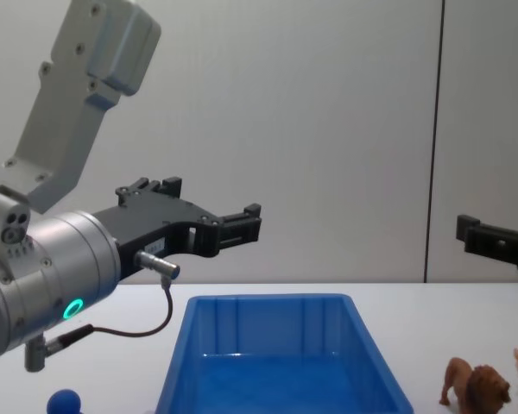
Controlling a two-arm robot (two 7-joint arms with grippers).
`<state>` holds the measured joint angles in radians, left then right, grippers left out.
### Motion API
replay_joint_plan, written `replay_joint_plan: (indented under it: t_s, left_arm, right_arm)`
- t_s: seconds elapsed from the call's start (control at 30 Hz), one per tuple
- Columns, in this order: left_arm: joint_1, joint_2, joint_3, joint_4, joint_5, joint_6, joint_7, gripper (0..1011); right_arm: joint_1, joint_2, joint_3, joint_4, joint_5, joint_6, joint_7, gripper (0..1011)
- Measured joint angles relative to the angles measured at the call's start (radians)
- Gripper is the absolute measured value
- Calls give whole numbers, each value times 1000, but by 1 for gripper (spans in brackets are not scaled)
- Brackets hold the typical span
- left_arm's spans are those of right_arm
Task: Pick up the two dolls from the table and place them into the box.
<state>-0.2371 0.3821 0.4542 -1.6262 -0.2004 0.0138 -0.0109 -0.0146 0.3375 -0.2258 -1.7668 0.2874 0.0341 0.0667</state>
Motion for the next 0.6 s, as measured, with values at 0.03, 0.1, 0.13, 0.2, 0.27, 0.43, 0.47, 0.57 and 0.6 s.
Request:
replay_joint_plan:
  t_s: [0.03, 0.1, 0.13, 0.2, 0.27, 0.43, 0.47, 0.57, 0.6]
  left_arm:
    - [0, 0, 0, 0, 0, 0, 0, 1001]
    - [0, 0, 0, 0, 0, 0, 0, 1001]
    - [0, 0, 0, 0, 0, 0, 0, 1001]
    - [0, 0, 0, 0, 0, 0, 0, 1001]
    - [0, 0, 0, 0, 0, 0, 0, 1001]
    - [0, 0, 0, 0, 0, 0, 0, 1001]
    - [0, 0, 0, 0, 0, 0, 0, 1001]
    - [0, 0, 0, 0, 0, 0, 0, 1001]
    - [0, 0, 0, 0, 0, 0, 0, 1001]
  right_arm:
    - [0, 0, 0, 0, 0, 0, 0, 1001]
    - [0, 0, 0, 0, 0, 0, 0, 1001]
    - [0, 0, 0, 0, 0, 0, 0, 1001]
    - [0, 0, 0, 0, 0, 0, 0, 1001]
    - [0, 0, 0, 0, 0, 0, 0, 1001]
    - [0, 0, 0, 0, 0, 0, 0, 1001]
    - [0, 0, 0, 0, 0, 0, 0, 1001]
    - [0, 0, 0, 0, 0, 0, 0, 1001]
    - [0, 0, 0, 0, 0, 0, 0, 1001]
